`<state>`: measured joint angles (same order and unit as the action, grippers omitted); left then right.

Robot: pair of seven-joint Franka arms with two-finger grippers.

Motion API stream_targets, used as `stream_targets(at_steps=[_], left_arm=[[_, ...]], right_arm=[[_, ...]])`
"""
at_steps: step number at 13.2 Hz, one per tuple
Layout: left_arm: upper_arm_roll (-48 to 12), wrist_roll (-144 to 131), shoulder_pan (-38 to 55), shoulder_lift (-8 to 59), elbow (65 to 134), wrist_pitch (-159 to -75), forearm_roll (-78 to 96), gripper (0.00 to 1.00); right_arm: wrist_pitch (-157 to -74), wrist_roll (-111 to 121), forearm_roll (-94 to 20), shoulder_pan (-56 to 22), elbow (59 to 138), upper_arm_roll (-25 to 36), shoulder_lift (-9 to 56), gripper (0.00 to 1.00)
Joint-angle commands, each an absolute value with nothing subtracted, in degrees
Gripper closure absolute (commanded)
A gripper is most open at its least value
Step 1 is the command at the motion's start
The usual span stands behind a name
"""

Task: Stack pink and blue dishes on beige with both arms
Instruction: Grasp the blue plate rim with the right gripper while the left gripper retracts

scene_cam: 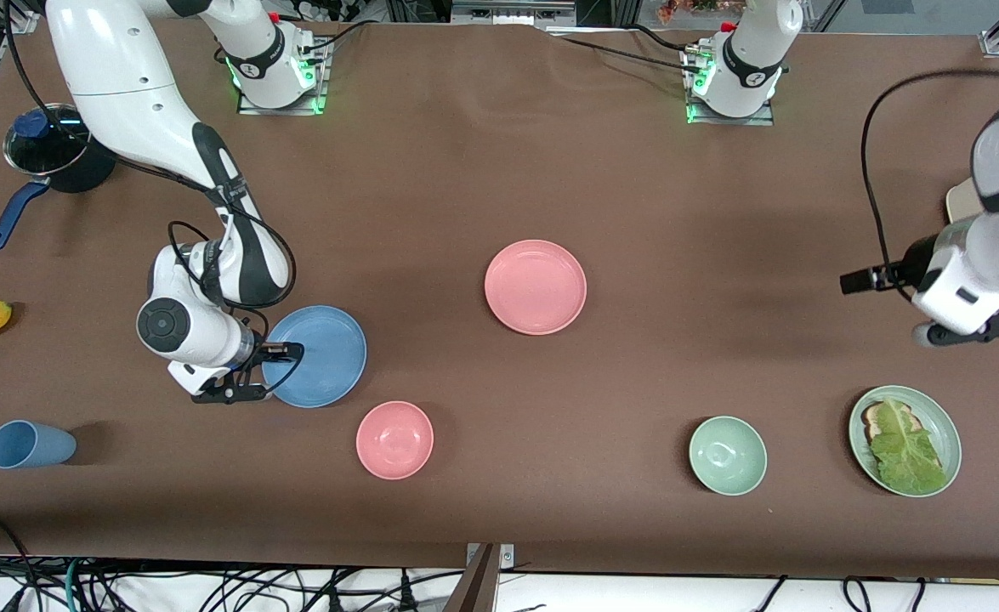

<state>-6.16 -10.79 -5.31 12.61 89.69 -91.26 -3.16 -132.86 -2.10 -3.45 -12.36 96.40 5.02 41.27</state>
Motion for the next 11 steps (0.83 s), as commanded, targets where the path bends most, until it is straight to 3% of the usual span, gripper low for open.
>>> stream_targets(at_steps=[1, 3, 8, 11], left_arm=[[-3.87, -9.32, -2.03, 4.33, 94.38, -90.97, -0.8, 0.0], [-3.6, -9.14, -1.67, 1.85, 94.92, -90.88, 0.7, 0.0], [-1.86, -1.5, -0.53, -0.78, 95.8, -91.14, 0.44, 0.0], [-0.09, -1.23, 0.7, -1.06, 95.89, -90.88, 0.44, 0.0]], right_arm=[[-133.77, -1.05, -4.66, -11.87, 97.56, 3.96, 40.52, 0.35], [-133.77, -1.05, -4.66, -11.95, 97.56, 3.96, 40.52, 0.47], [-132.54, 0.26, -4.66, -11.87, 97.47, 4.04, 39.38, 0.98], [-130.78, 0.79, -4.66, -11.87, 97.03, 4.04, 38.15, 1.0]])
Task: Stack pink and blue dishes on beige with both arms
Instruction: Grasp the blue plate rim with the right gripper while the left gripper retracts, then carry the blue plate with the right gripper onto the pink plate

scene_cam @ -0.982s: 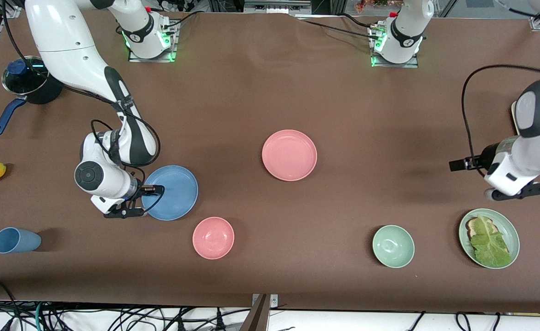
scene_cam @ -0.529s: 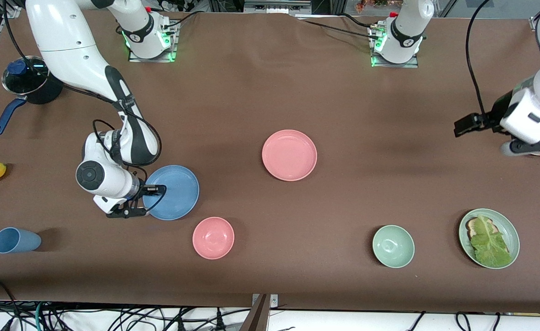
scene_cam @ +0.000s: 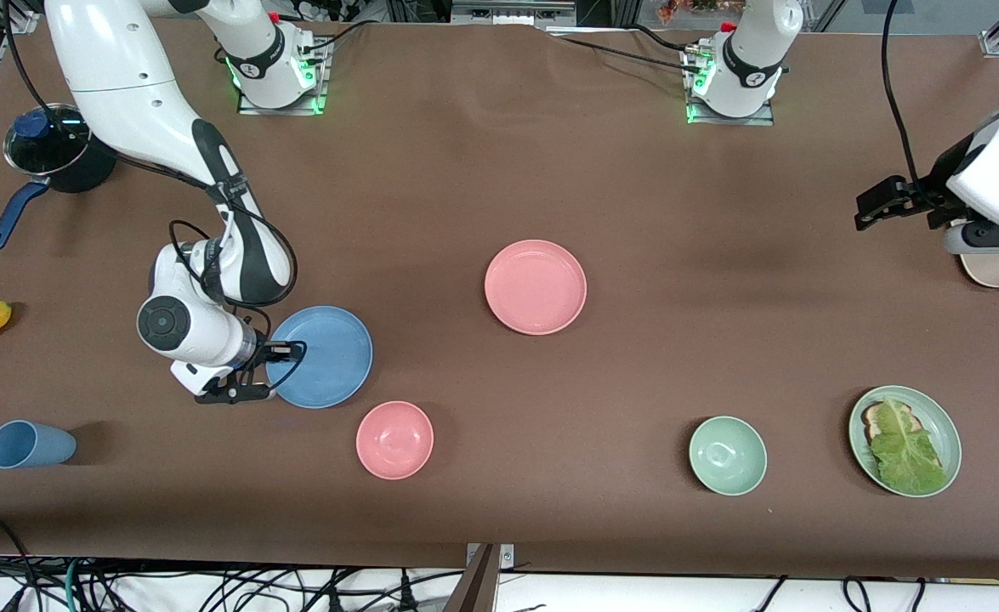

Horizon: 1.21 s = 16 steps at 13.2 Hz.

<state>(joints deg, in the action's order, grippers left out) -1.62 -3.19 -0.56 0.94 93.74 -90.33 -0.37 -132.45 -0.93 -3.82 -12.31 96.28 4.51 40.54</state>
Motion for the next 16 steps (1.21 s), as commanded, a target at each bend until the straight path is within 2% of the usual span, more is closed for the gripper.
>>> stream_targets(at_steps=[1, 9, 12, 16], left_arm=[[-0.26, -1.14, 0.53, -0.79, 95.63, -90.97, 0.44, 0.0], [-0.53, -1.14, -0.09, -0.53, 94.66, -91.76, -0.35, 0.0], [-0.18, -1.14, -0.88, 1.04, 93.7, -91.76, -0.35, 0.0], [-0.26, -1.14, -0.88, 2.2, 91.41, -91.58, -0.26, 0.0]], right_arm=[[-130.61, 1.14, -4.66, -11.87, 97.03, 4.13, 37.36, 1.0], [-120.07, 3.77, -4.39, -11.95, 95.98, 4.04, 28.84, 1.0], [-117.96, 3.17, -4.66, -13.18, 94.4, 3.35, 27.77, 1.0], [-117.51, -7.78, -8.25, -13.88, 92.37, -4.02, 28.12, 1.0]])
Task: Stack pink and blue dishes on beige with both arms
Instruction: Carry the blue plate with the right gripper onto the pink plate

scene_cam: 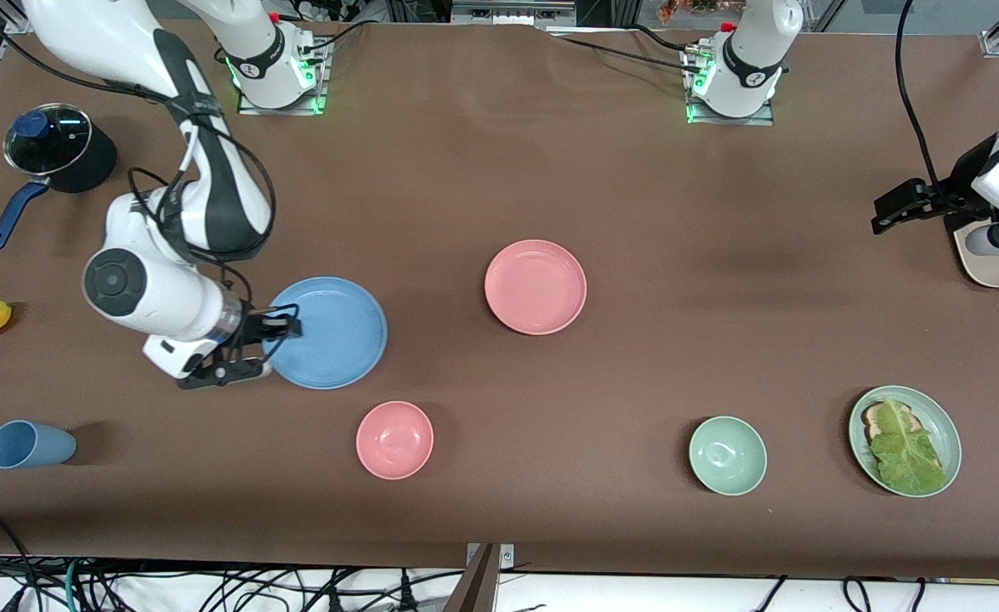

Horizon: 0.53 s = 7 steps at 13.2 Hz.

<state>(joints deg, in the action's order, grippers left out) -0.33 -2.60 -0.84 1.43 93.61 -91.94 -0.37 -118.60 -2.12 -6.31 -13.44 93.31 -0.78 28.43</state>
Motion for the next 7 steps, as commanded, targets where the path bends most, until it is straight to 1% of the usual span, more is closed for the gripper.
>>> stream_targets(at_steps=[1, 3, 6, 7], left_arm=[[-0.26, -1.06, -0.88, 2.2, 91.23, -91.58, -0.18, 0.0], [-0.26, -1.05, -0.88, 2.28, 90.62, -91.58, -0.09, 0.0], [-0.26, -1.05, -0.79, 2.29, 90.62, -91.58, -0.18, 0.0], [-0.26, -1.14, -0.7, 2.29, 90.62, -91.5, -0.18, 0.0]], right_arm=[[-118.03, -11.56, -8.44, -15.1, 92.29, -5.43, 28.65, 1.0], [-121.09, -19.91, -8.44, -19.57, 90.63, -7.29, 31.19, 1.0], [-129.08, -34.23, -7.82, -28.8, 90.35, -7.21, 34.62, 1.0], [-131.11, -37.58, -7.74, -30.74, 90.35, -7.21, 35.59, 1.0]])
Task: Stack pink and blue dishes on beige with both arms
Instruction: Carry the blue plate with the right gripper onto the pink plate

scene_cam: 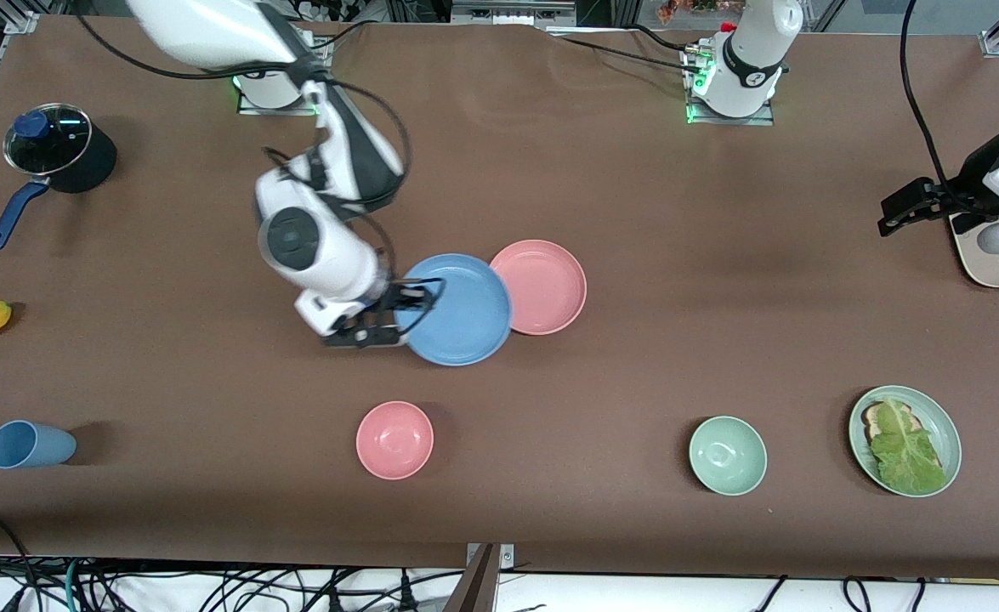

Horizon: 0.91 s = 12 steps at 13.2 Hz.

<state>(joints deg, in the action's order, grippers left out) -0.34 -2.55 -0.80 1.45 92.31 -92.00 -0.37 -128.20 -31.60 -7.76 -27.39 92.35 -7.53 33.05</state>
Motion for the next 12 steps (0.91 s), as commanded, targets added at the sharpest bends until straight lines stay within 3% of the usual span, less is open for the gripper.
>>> stream_targets(at_steps=[1, 12], left_arm=[[-0.35, -1.06, -0.79, 2.37, 90.62, -91.58, 0.26, 0.0], [-0.26, -1.23, -0.79, 3.51, 90.09, -92.02, 0.88, 0.0]], right_arm=[[-132.18, -40.58, -7.56, -32.85, 90.35, -7.21, 36.38, 1.0], [-135.26, -48.43, -7.38, -38.76, 92.37, -7.03, 40.86, 1.0]])
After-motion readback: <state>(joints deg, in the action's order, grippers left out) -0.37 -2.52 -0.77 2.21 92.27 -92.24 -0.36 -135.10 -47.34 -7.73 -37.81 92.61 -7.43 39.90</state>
